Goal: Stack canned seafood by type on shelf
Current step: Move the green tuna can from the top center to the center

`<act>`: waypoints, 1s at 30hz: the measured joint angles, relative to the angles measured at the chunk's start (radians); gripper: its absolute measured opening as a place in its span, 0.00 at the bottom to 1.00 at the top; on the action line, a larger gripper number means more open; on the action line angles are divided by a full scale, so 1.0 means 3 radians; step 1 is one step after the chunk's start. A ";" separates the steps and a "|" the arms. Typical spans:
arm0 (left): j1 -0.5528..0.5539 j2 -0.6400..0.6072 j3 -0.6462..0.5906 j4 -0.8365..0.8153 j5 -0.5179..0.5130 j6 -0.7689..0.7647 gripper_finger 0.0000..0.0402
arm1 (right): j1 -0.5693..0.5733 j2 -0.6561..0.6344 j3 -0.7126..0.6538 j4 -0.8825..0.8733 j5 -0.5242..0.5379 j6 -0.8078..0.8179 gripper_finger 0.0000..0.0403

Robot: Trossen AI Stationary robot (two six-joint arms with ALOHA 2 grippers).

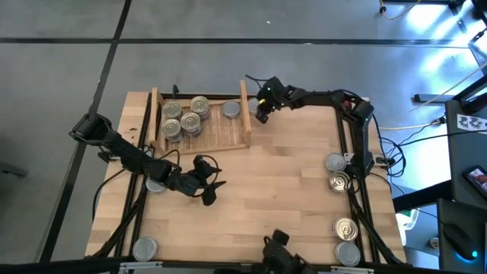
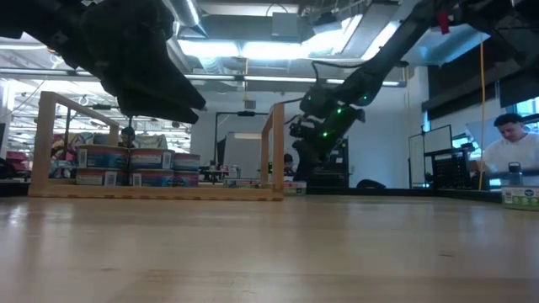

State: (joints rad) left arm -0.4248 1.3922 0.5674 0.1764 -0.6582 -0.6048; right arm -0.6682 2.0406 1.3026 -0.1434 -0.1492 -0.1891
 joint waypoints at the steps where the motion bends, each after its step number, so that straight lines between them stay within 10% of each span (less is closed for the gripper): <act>1: 0.0000 0.0000 0.0000 0.0000 0.0001 0.0000 0.59 | 0.0000 -0.0022 0.0001 -0.0103 0.0001 -0.0032 0.02; 11: 0.0000 0.0000 0.0000 -0.0004 0.0000 0.0003 0.59 | 0.0234 -0.0450 -0.0235 -0.1163 0.0348 -0.0265 0.01; 30: 0.0009 0.0000 0.0000 -0.0009 0.0001 0.0004 0.59 | 0.1775 -0.0990 -0.1160 -0.0587 0.0376 0.0112 0.01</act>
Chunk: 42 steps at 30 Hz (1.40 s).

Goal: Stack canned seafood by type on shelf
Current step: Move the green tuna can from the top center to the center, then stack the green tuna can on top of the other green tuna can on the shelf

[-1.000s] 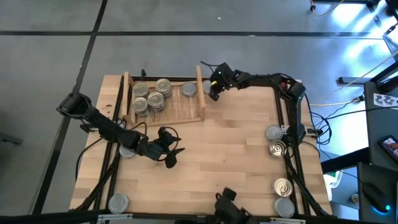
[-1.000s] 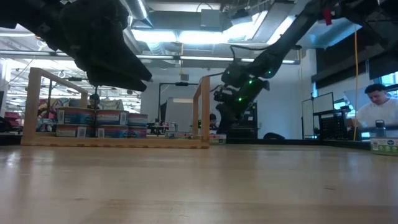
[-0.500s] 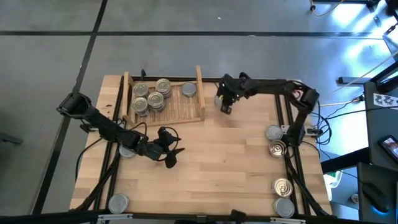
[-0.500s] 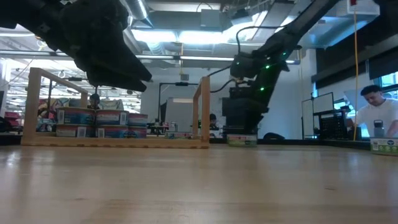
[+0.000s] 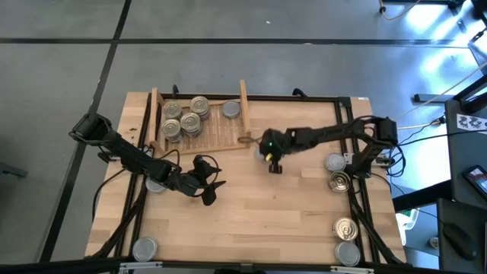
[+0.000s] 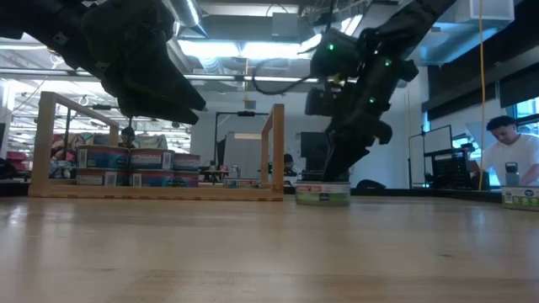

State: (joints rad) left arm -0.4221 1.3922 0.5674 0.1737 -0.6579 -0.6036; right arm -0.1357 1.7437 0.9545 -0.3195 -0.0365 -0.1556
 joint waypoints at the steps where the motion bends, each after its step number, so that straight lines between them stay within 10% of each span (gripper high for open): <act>1: 0.0000 0.0000 0.0000 0.0000 0.0000 0.0000 0.59 | 0.0076 0.0003 -0.0002 0.0054 -0.0003 0.0005 0.01; 28: 0.0020 0.0000 0.0000 0.0171 -0.0003 0.0113 0.59 | 0.0673 0.0431 0.0088 0.1818 -0.0146 0.0161 0.01; 42: 0.0122 0.0130 0.0001 0.0613 0.0110 0.0352 0.48 | 0.0740 -0.0801 -0.0099 0.1049 -0.0211 -0.0006 0.01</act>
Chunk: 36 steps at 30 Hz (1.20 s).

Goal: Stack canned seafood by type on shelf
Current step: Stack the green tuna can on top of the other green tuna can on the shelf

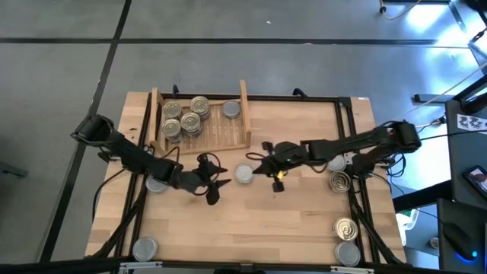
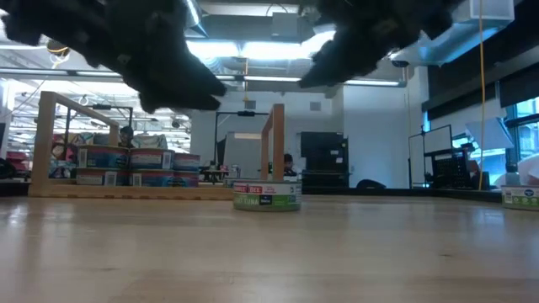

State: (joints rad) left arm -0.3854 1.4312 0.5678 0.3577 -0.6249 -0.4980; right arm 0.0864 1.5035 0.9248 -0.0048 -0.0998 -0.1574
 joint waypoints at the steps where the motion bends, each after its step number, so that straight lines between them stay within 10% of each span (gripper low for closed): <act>1: 0.0041 0.0059 0.0001 0.0079 0.0063 0.0044 0.44 | -0.0001 -0.0063 -0.0076 0.0003 -0.0007 0.0041 0.01; 10: 0.0644 0.0635 0.0090 0.0491 0.0747 0.0442 0.06 | -0.0004 -0.0096 -0.0370 0.0123 0.0123 0.0239 0.01; 16: 0.0817 0.1007 0.0159 0.0981 0.1132 0.0873 0.02 | -0.0004 0.0102 -0.0364 0.0426 0.0234 0.0348 0.03; 29: 0.0994 0.1475 0.0161 0.1212 0.1183 0.0925 0.01 | -0.0001 0.0703 -0.0362 0.0948 -0.0167 0.0028 0.74; 36: 0.1098 0.1684 0.0176 0.1298 0.1217 0.0633 0.01 | 0.0021 0.0851 -0.0363 0.0941 0.0245 -0.0611 0.90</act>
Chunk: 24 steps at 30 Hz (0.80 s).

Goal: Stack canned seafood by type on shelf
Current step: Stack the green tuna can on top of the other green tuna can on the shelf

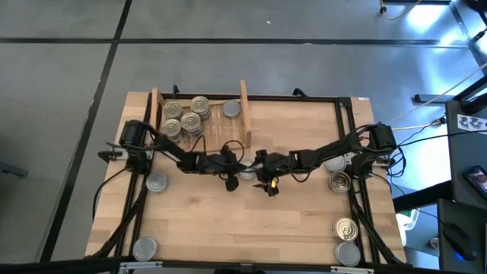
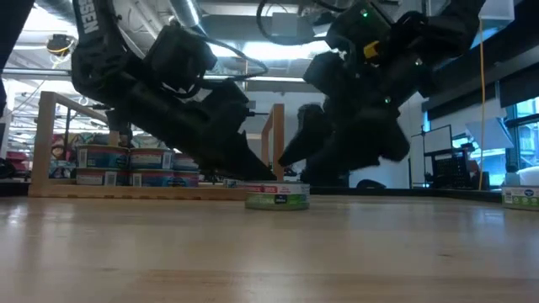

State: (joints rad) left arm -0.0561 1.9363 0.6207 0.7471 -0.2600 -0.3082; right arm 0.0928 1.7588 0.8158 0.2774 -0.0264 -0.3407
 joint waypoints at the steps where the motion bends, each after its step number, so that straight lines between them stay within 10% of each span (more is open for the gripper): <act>1: 0.0023 0.0046 0.0003 0.0038 0.0027 -0.0079 0.01 | 0.0008 0.0000 0.0000 -0.0017 0.0116 -0.0109 0.90; 16: 0.0272 0.0259 0.0004 0.0468 0.0526 -0.0744 0.00 | 0.0325 0.0023 0.0001 -0.0381 0.1403 -0.1530 0.82; 24: 0.0321 0.0259 0.0003 0.0483 0.0632 -0.0876 0.01 | 0.0297 0.0173 0.0003 -0.0355 0.1467 -0.1954 0.78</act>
State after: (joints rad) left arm 0.0402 2.0140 0.6216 0.8921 -0.0704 -0.5709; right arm 0.1818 1.8107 0.8166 0.1707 0.4137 -0.9268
